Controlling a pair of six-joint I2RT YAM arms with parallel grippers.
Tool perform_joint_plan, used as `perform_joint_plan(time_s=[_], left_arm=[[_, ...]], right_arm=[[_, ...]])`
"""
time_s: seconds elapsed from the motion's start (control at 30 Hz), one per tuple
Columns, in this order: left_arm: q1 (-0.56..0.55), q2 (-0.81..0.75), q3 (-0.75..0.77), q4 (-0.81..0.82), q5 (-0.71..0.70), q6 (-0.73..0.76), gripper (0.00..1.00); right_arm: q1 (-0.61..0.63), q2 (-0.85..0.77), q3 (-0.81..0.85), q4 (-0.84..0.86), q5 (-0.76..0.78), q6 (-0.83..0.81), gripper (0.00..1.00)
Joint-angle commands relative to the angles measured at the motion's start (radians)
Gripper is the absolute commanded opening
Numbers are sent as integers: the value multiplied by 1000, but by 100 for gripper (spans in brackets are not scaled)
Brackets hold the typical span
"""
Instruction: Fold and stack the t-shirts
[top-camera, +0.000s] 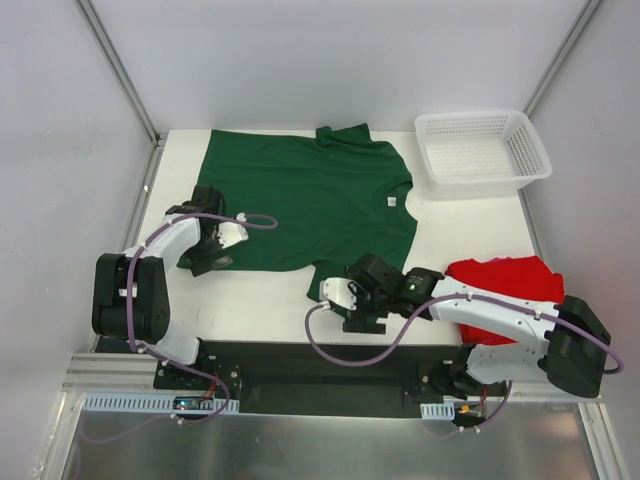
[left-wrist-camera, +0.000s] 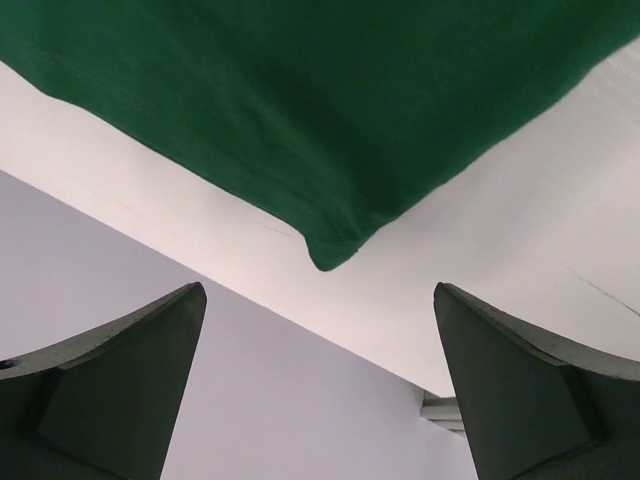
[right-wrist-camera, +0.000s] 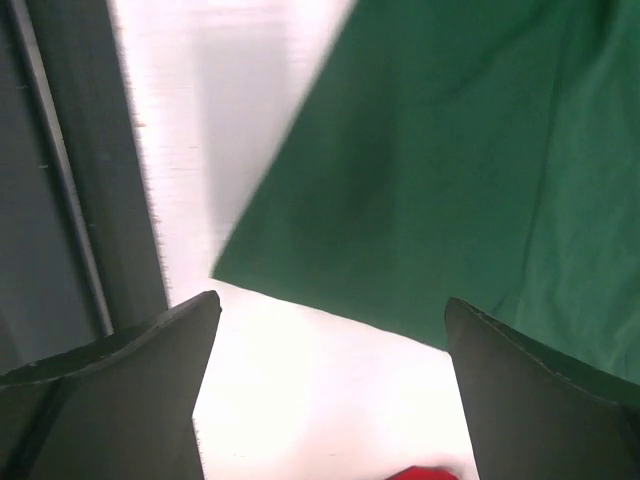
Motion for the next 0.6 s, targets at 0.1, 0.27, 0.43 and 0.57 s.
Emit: perform_joint_plan(time_s=[0.1, 0.27, 0.43, 0.57], left_arm=[[15, -1, 11, 65, 7, 64, 99], [17, 16, 20, 70, 0, 78, 99], [17, 24, 42, 70, -12, 62, 99], [17, 24, 48, 70, -18, 51, 99]], right_arm=[[147, -12, -33, -53, -8, 5, 99], [183, 4, -74, -30, -8, 2, 99], [184, -7, -130, -16, 4, -32, 98], [184, 1, -154, 1, 23, -38, 96]])
